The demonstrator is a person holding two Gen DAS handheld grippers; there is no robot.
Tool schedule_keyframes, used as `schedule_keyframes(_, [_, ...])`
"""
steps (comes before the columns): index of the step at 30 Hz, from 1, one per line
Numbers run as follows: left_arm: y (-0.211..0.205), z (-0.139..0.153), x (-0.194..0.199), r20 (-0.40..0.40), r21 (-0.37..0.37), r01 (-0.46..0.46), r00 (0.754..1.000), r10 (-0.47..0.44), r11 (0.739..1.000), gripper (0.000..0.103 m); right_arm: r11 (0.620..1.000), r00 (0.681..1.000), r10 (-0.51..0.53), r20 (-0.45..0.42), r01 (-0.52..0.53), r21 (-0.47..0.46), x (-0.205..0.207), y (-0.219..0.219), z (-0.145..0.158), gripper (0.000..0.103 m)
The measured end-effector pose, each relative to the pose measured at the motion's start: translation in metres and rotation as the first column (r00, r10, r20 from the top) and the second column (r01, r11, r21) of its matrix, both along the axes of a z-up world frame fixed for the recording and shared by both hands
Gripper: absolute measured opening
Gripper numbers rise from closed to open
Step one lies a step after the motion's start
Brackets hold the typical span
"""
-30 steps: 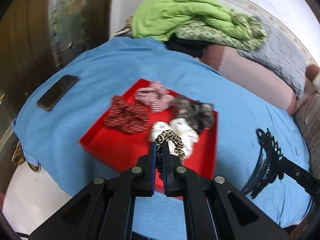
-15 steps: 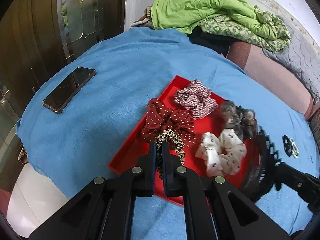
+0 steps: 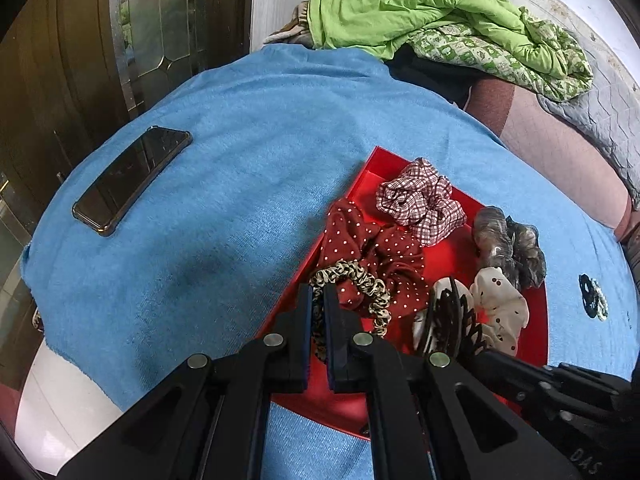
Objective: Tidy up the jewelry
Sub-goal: 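Lower the hair tie and claw clip into the red tray and open both grippers, then move both open grippers back to the black hair ties and pearl bracelets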
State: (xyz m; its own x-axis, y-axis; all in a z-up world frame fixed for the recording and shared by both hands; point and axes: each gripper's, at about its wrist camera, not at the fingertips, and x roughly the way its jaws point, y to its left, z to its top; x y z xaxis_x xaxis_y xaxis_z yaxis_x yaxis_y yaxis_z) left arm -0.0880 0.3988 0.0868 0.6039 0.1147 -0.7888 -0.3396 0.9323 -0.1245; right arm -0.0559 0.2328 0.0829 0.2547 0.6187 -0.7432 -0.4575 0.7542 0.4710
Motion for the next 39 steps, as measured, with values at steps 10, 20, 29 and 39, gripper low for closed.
schedule_keyframes(10, [0.006, 0.005, -0.004, 0.026, -0.054, -0.017, 0.999, 0.018, 0.998, 0.022, 1.0, 1.0, 0.022, 0.012, -0.022, -0.02, -0.006, 0.01, -0.002, 0.008])
schedule_keyframes(20, [-0.003, 0.045, -0.029, 0.093, -0.038, -0.057, 0.994, 0.06, 0.998, 0.031, 1.0, 0.996, 0.009, 0.088, -0.007, -0.024, -0.018, 0.0, 0.018, 0.044])
schedule_keyframes(29, [-0.033, 0.073, -0.053, 0.117, 0.021, -0.058, 0.992, 0.055, 0.998, 0.037, 1.0, 0.99, -0.017, 0.141, 0.02, -0.018, -0.042, -0.034, 0.04, 0.05])
schedule_keyframes(39, [-0.09, 0.081, -0.064, 0.104, 0.07, 0.012, 0.994, -0.02, 0.997, 0.038, 0.992, 0.977, -0.089, 0.193, 0.104, -0.067, -0.071, -0.1, 0.044, 0.051])
